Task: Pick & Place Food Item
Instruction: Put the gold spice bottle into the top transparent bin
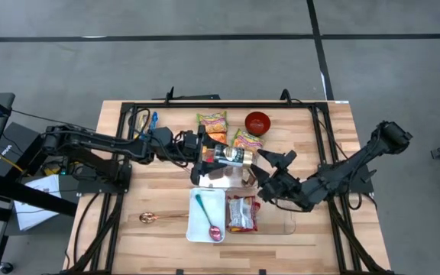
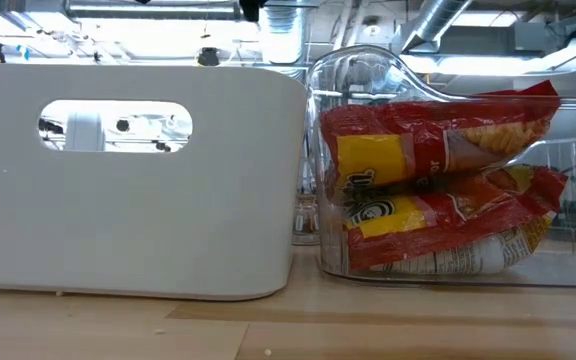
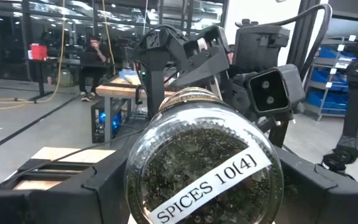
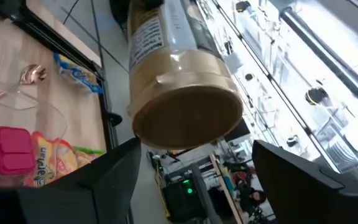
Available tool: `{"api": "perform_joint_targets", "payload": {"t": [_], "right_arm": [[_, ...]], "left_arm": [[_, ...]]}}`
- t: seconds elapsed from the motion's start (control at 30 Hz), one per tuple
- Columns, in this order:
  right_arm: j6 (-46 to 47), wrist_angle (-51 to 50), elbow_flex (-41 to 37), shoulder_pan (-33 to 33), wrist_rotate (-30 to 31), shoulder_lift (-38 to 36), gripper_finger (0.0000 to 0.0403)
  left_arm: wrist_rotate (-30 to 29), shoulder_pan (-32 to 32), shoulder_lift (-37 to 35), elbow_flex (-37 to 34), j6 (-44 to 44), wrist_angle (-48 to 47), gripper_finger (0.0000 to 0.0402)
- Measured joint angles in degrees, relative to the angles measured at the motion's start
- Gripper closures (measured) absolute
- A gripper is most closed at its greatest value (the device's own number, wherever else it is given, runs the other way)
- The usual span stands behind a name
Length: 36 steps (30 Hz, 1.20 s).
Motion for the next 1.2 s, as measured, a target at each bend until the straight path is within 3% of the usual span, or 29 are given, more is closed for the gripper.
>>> {"api": "perform_joint_targets", "payload": {"t": [0.17,0.43,0.63,0.77,1.03,1.2], "right_arm": [[-1.89,0.9,-0.06,0.93,-2.29,0.0,0.008],[-0.01,4.24,-0.07,1.38,-0.12,0.0,0.0066],[0.64,6.93,-0.05,2.09,0.31,0.0,0.001],[1.11,6.99,-0.07,2.12,-0.01,0.0,0.0013],[3.79,6.6,0.09,4.3,-9.19,0.02,0.0004],[5.93,5.73,0.09,3.15,-11.85,0.02,0.0003]], "left_arm": [[0.76,0.44,-0.07,0.0,0.07,-0.06,0.0127],[-0.1,0.85,-0.07,0.02,0.42,-0.16,0.0126],[0.36,0.85,-0.07,0.02,0.42,-0.17,0.0126],[0.33,0.85,-0.04,0.02,0.42,-0.24,0.0126],[0.08,0.89,0.11,0.0,1.33,0.04,0.0126],[4.74,0.85,0.11,0.02,0.05,1.41,0.0126]]}}
